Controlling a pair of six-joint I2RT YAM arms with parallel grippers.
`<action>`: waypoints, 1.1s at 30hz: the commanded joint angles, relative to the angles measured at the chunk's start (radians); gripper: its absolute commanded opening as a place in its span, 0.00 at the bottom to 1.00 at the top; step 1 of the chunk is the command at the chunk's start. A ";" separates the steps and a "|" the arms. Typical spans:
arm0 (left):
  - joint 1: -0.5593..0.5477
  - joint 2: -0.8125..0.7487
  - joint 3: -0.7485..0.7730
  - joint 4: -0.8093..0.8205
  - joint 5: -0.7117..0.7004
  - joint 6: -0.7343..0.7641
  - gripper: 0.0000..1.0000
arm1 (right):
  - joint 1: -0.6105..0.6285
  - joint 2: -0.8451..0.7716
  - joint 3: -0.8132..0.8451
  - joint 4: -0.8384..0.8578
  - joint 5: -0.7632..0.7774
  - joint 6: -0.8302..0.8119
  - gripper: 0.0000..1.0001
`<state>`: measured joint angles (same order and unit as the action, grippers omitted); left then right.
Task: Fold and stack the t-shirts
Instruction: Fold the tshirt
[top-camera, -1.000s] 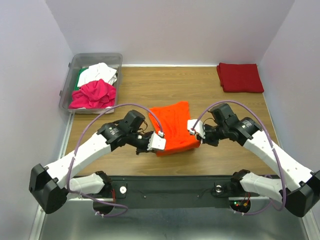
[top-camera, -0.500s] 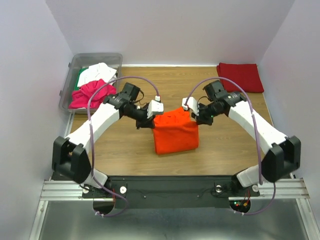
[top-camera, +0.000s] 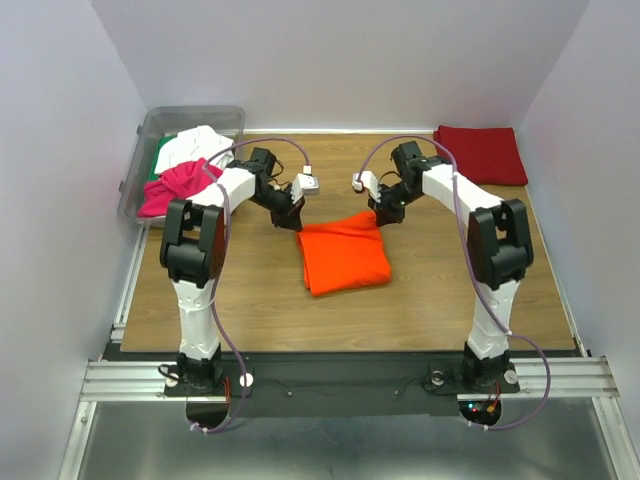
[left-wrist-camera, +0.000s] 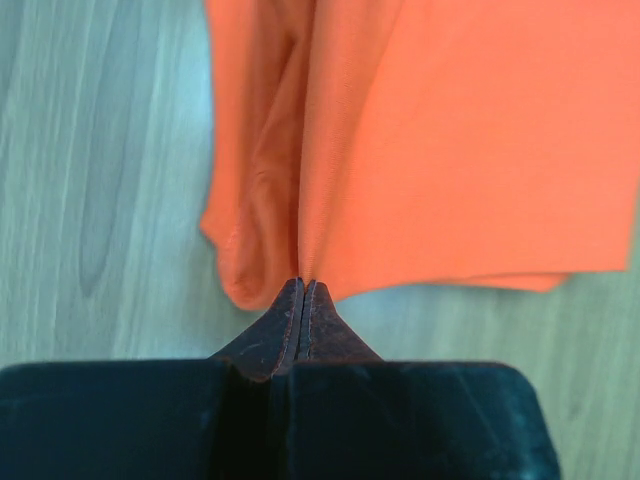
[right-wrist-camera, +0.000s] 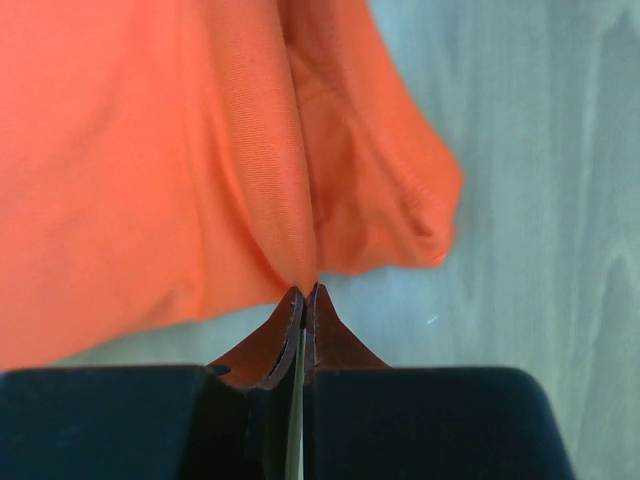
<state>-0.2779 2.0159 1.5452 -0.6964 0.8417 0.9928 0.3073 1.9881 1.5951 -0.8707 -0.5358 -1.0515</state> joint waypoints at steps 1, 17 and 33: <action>0.037 0.065 0.107 0.018 -0.032 -0.016 0.00 | -0.028 0.089 0.104 0.045 0.007 0.013 0.01; 0.102 -0.197 -0.037 0.284 0.026 -0.443 0.41 | -0.114 -0.046 0.222 0.098 -0.121 0.582 0.44; 0.003 -0.114 -0.306 0.781 0.086 -0.990 0.46 | -0.028 0.155 0.005 0.478 -0.388 1.160 0.27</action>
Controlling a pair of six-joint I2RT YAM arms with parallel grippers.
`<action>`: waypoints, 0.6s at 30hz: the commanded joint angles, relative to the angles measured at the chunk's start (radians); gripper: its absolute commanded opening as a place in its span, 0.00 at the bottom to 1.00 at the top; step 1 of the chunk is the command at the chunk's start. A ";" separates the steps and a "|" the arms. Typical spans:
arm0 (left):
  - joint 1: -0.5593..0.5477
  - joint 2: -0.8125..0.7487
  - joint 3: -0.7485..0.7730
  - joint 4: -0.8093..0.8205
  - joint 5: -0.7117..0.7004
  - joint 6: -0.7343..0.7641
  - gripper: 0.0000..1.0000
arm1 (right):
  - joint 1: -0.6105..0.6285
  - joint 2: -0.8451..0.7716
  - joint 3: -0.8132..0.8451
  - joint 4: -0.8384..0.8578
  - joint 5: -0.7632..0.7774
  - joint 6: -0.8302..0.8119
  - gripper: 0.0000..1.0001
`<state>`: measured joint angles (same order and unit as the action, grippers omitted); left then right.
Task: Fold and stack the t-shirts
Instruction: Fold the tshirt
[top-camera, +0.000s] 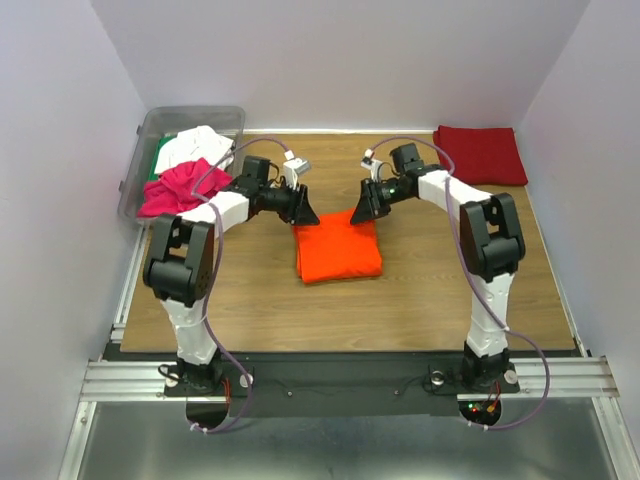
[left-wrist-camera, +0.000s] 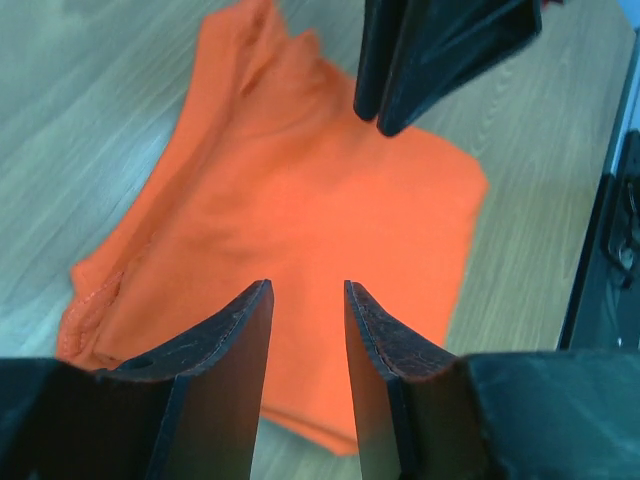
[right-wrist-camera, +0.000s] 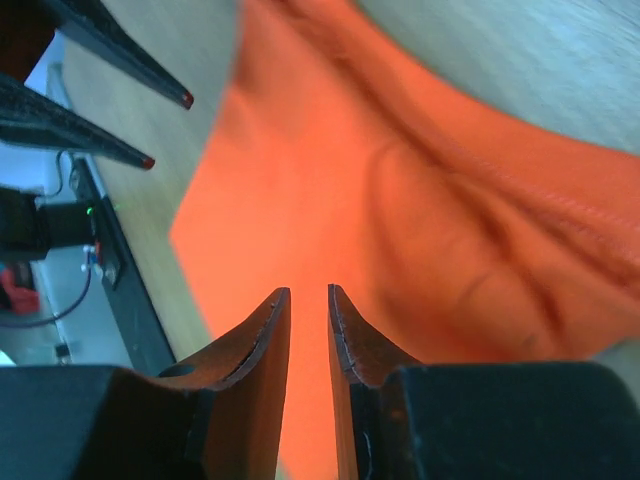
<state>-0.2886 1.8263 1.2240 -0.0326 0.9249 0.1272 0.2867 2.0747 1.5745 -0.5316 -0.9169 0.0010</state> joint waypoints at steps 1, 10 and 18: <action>0.014 0.103 0.044 0.128 -0.001 -0.124 0.46 | -0.014 0.096 0.039 0.151 0.003 0.109 0.26; 0.063 0.410 0.311 0.034 -0.026 -0.150 0.45 | -0.069 0.268 0.176 0.209 0.067 0.155 0.26; 0.054 0.104 0.171 0.028 0.087 -0.124 0.45 | -0.063 0.024 0.127 0.234 -0.023 0.272 0.40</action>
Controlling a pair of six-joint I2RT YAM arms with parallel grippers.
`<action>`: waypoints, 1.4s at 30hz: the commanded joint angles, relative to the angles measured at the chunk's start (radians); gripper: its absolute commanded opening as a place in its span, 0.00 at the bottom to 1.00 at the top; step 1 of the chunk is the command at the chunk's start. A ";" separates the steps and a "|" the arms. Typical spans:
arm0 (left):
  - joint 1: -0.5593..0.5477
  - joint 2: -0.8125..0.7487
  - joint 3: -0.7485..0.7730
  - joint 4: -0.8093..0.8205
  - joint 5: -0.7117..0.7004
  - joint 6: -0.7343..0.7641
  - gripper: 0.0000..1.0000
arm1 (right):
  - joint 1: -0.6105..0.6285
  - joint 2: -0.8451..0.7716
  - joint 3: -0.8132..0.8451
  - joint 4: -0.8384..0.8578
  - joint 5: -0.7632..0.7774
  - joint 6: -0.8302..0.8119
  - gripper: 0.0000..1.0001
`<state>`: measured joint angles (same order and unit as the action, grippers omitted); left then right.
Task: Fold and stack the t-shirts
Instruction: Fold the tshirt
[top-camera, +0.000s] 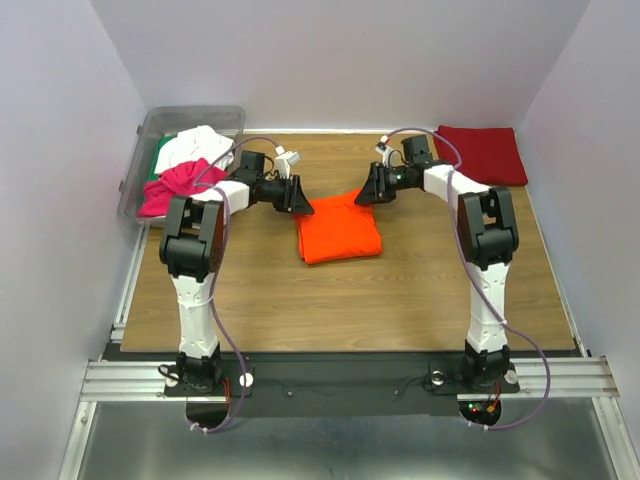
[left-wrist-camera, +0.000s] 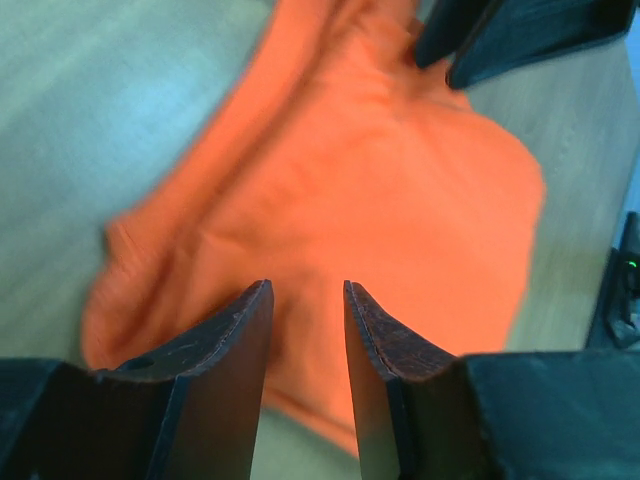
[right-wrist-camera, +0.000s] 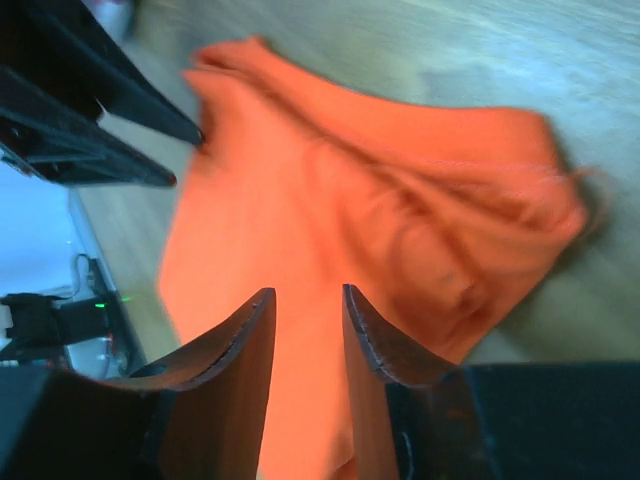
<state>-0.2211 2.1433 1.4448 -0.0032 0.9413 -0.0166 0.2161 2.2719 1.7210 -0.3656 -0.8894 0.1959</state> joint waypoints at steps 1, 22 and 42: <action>-0.020 -0.239 -0.093 -0.001 0.080 0.020 0.45 | 0.023 -0.199 -0.087 0.083 -0.055 0.091 0.40; -0.020 -0.095 -0.202 0.005 0.037 0.009 0.43 | 0.035 -0.192 -0.376 0.151 -0.132 0.088 0.38; -0.077 -0.165 -0.393 0.143 0.083 -0.080 0.44 | 0.088 -0.160 -0.498 0.148 -0.105 0.034 0.37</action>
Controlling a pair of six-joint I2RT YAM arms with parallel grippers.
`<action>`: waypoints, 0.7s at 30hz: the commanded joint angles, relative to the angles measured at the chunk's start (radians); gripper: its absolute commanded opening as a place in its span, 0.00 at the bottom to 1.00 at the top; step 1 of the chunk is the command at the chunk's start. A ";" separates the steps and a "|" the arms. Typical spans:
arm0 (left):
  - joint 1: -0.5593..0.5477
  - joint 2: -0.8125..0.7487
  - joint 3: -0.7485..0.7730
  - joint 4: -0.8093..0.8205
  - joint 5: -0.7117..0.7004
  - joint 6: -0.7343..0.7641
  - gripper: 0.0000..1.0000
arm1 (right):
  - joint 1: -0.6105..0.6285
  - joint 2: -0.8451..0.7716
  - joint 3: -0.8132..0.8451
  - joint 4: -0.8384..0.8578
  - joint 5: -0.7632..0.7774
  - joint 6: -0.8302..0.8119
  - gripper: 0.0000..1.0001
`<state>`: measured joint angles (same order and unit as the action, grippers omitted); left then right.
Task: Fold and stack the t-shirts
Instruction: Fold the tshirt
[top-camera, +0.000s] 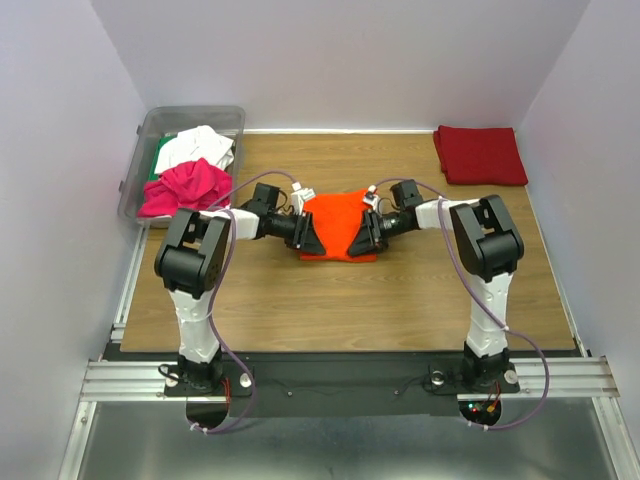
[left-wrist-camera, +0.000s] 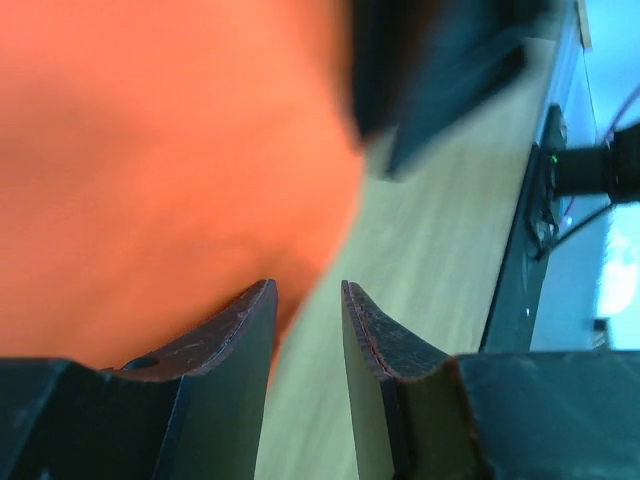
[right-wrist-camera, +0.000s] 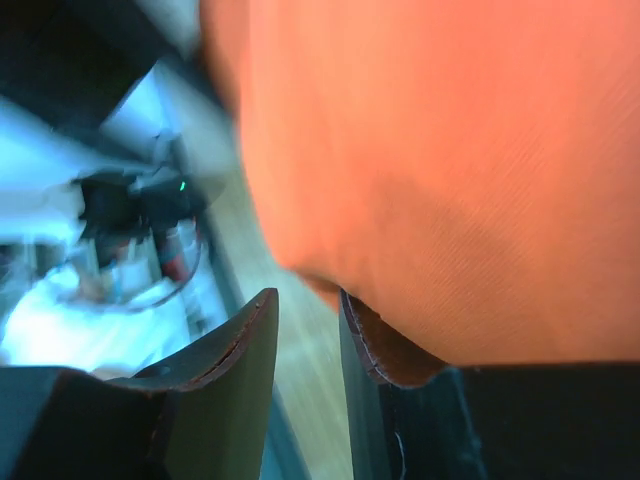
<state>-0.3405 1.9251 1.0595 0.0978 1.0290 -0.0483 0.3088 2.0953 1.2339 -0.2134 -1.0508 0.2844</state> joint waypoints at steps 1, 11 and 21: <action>0.055 0.078 -0.010 0.042 -0.009 -0.053 0.43 | -0.017 0.020 -0.013 -0.006 0.064 -0.059 0.37; 0.060 -0.177 0.045 -0.228 -0.031 0.224 0.47 | -0.053 -0.309 0.019 -0.101 0.037 -0.054 0.46; -0.336 -0.304 0.114 -0.181 -0.627 0.602 0.55 | -0.224 -0.489 -0.183 -0.084 0.317 0.085 0.80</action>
<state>-0.5243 1.6413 1.1851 -0.0902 0.6815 0.3267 0.1352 1.5841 1.1160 -0.2794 -0.8898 0.2958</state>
